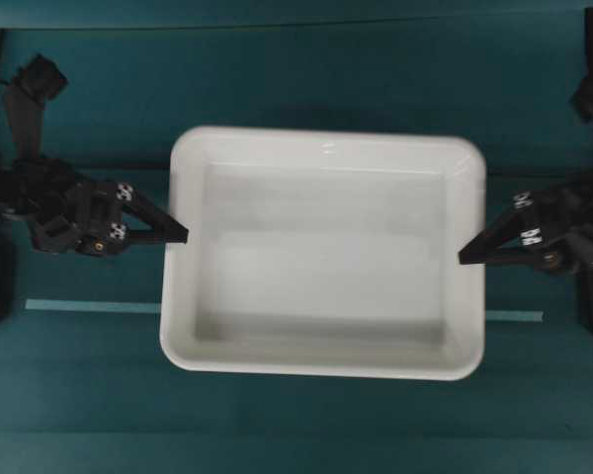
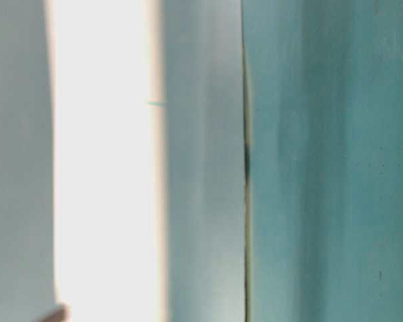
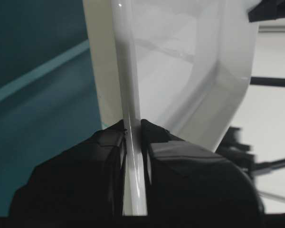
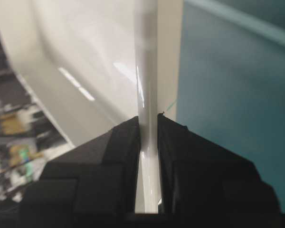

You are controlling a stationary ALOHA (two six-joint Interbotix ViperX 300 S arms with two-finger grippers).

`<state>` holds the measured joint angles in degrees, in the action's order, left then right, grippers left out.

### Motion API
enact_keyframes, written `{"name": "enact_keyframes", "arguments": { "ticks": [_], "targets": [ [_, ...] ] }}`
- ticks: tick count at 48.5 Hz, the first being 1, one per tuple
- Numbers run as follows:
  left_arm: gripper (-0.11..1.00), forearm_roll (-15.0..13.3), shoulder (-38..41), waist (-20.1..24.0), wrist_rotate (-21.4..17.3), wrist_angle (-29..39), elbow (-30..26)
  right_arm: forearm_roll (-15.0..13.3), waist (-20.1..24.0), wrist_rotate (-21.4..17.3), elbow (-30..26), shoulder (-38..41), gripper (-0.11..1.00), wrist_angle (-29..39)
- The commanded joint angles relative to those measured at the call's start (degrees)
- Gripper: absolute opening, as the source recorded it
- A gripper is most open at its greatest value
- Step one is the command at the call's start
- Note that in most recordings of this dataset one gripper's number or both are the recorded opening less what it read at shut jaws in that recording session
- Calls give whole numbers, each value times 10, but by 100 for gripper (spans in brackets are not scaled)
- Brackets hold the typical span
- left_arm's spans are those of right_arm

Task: Lift the white case with both hands.
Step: 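Lower the white tray back onto the table with both grippers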

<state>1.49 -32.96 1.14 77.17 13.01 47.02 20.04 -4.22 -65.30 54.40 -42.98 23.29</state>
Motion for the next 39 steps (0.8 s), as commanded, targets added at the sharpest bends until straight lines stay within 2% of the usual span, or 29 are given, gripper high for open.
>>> {"name": "enact_keyframes", "arguments": {
  "ticks": [1, 11, 20, 39],
  "targets": [
    [8, 2, 17, 4, -3, -20, 9, -1, 3, 6, 18, 29, 12, -41],
    [6, 2, 35, 21, -1, -25, 65, -1, 5, 12, 56, 78, 12, -83],
    [6, 2, 65, 25, 1, -43, 104, -1, 6, 30, 67, 122, 11, -88],
    [6, 2, 167, 23, 2, -94, 131, -1, 18, 39, 67, 245, 11, -133]
  ]
}}
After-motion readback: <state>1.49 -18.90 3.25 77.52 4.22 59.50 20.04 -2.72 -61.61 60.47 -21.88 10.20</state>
